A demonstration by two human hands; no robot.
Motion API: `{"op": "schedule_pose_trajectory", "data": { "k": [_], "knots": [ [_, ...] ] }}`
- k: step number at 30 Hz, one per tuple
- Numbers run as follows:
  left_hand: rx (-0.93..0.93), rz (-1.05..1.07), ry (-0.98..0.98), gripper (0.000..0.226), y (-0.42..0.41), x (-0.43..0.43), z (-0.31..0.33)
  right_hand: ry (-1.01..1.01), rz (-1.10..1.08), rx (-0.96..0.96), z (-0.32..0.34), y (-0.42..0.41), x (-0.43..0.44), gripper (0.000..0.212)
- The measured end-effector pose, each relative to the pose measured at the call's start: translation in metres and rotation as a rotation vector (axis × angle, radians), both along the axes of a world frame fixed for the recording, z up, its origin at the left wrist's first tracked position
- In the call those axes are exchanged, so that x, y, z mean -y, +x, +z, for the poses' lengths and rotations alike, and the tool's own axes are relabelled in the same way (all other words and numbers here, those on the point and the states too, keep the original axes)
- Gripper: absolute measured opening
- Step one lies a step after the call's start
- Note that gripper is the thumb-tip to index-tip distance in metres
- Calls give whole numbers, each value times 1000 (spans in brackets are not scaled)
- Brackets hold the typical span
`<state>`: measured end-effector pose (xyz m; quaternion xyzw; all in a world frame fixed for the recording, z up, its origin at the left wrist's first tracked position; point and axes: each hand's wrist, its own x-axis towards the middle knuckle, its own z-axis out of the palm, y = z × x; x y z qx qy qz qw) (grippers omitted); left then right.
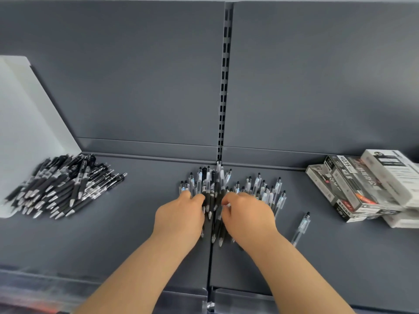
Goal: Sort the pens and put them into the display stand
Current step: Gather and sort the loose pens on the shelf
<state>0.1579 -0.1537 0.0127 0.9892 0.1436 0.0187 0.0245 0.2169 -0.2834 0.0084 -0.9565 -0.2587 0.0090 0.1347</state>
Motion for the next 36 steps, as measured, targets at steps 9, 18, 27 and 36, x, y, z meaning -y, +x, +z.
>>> {"op": "schedule_pose_trajectory", "data": {
  "k": [9, 18, 27, 36],
  "knots": [
    [-4, -13, 19, 31, -2, -7, -3, -89, 55, -28, -4, -5, -8, 29],
    [96, 58, -55, 27, -9, -18, -4, -294, -14, -122, 10, -2, -32, 23],
    [17, 129, -6, 29, -13, -47, -9, -259, -86, -166, 20, -1, -30, 32],
    [40, 72, -13, 24, -8, -35, -5, -270, -86, -151, 19, -3, -33, 29]
  ]
}}
